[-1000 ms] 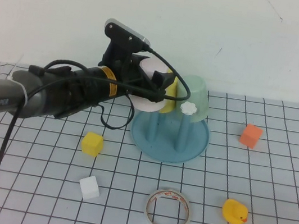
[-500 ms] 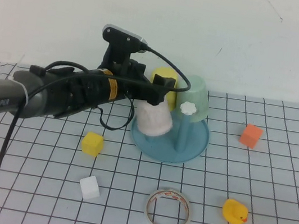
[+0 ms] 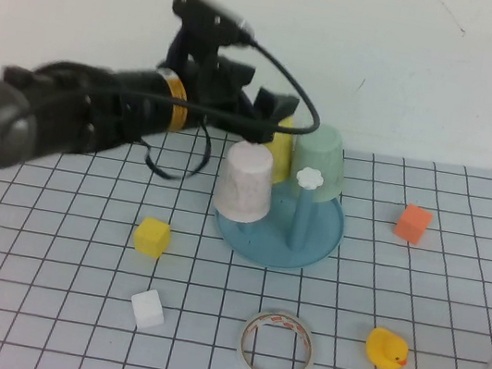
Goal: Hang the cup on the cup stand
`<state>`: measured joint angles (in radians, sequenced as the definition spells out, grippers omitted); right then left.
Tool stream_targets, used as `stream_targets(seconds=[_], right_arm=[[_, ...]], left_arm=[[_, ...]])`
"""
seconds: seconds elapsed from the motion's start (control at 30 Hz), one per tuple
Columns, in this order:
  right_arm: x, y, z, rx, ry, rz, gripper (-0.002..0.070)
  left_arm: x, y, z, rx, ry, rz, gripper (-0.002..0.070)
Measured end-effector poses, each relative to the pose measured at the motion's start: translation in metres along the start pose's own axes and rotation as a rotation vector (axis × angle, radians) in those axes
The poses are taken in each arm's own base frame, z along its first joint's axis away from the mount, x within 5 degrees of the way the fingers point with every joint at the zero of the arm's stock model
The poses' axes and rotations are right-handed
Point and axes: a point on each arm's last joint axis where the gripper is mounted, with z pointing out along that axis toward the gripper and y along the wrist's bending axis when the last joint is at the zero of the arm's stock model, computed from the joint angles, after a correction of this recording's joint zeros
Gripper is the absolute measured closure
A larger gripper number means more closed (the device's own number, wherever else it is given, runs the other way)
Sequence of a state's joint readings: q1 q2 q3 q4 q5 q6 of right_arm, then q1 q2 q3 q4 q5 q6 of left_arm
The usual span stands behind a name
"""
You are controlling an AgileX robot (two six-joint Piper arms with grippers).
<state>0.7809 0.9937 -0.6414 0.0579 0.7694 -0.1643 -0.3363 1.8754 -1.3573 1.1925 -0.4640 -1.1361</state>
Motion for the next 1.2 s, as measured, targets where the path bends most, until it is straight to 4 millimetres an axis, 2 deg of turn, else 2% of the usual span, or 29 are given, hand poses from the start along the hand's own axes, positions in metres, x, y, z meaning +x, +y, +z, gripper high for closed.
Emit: stream_targets(seconds=[0.1,0.27,0.37,0.47,0.5,0.53,0.67,0.83,1.07,1.2], right_arm=[[-0.012,0.000,-0.001,0.002,-0.129,0.020,0.0664],[-0.032,-0.002,-0.006,0.014,-0.359,0.060,0.0664],[-0.039,-0.004,-0.009,0.031,-0.441,0.046,0.0664],[-0.044,-0.005,-0.011,0.054,-0.501,0.013,0.0664],[-0.047,-0.006,-0.013,0.074,-0.547,-0.004,0.0664],[-0.049,-0.007,-0.015,0.084,-0.572,-0.012,0.0664],[-0.057,-0.009,-0.021,0.120,-0.684,-0.034,0.0664],[-0.064,-0.011,-0.027,0.148,-0.784,-0.045,0.0664],[-0.065,-0.011,-0.028,0.212,-0.792,-0.184,0.0664],[-0.065,-0.011,-0.027,0.219,-0.786,-0.201,0.0664]], left_arm=[[-0.027,-0.011,-0.022,0.025,-0.015,0.058,0.0263],[-0.070,-0.033,-0.070,0.064,-0.030,0.216,0.0577],[-0.094,-0.044,-0.102,0.058,-0.090,0.264,0.0645],[-0.114,-0.054,-0.140,0.020,-0.166,0.284,0.0666],[-0.122,-0.060,-0.163,-0.017,-0.208,0.291,0.0671],[-0.125,-0.064,-0.175,-0.040,-0.231,0.297,0.0672],[-0.125,-0.077,-0.224,-0.132,-0.302,0.336,0.0674],[-0.100,-0.093,-0.276,-0.240,-0.344,0.440,0.0675],[-0.048,-0.108,-0.324,-0.341,-0.364,0.510,0.0675],[-0.020,-0.116,-0.344,-0.368,-0.386,0.541,0.0675]])
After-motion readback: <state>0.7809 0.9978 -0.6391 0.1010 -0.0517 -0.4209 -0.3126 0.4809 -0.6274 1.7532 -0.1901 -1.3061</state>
